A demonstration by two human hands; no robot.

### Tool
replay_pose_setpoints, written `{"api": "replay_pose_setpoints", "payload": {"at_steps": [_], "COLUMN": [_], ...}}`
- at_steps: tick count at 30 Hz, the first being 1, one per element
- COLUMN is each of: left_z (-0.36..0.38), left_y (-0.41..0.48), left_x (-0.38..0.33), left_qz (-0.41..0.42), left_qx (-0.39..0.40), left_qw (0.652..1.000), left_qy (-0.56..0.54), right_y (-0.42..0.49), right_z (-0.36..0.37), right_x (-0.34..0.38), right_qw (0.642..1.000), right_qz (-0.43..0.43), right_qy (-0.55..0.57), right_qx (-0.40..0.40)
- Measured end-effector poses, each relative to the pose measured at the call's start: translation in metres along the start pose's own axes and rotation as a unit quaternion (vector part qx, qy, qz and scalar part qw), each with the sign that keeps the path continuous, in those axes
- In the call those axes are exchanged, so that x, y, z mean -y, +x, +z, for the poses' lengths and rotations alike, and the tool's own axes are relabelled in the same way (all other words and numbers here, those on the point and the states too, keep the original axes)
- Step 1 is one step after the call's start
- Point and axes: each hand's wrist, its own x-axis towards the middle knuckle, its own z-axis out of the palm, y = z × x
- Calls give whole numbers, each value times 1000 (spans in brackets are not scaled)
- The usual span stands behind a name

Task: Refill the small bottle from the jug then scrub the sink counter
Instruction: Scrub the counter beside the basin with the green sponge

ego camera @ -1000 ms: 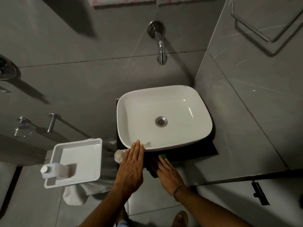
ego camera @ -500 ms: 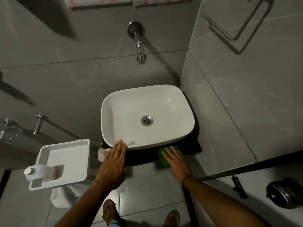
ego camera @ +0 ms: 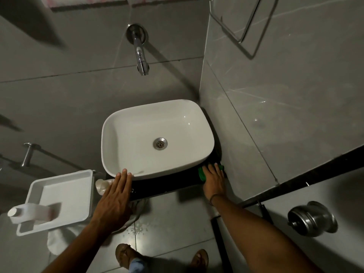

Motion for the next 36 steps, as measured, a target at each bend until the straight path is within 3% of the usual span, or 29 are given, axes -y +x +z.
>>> {"api": "replay_pose_setpoints", "payload": {"at_steps": [2, 6, 9, 13, 19, 25, 28, 31, 36], "left_z": [-1, -3, -3, -1, -1, 2, 3, 3, 6], "left_y": [-2, 0, 0, 1, 1, 1, 2, 2, 3], "left_x": [-1, 2, 0, 1, 5, 6, 6, 12, 17], "left_qz": [-5, -6, -7, -8, -11, -5, -4, 1, 5], "left_qx": [7, 11, 13, 6, 13, 16, 14, 17, 22], "left_qw": [1000, 1000, 999, 999, 1000, 999, 999, 999, 1000], "left_qy": [-7, -29, -34, -45, -24, -35, -37, -27, -12], "right_y": [-1, -24, -15, -8, -45, -33, -53, -64, -46], "right_z": [1, 6, 0, 6, 38, 42, 62, 71, 56], "right_x": [9, -20, -32, 9, 21, 60, 102, 98, 82], "right_qw": [1000, 995, 999, 1000, 980, 995, 981, 959, 983], "right_qz": [0, -91, -47, 2, -195, -89, -188, -280, -180], "right_qy": [10, -19, -13, 19, 1, 36, 51, 18, 15], "right_qx": [7, 40, 5, -10, 45, 0, 20, 36, -6]}}
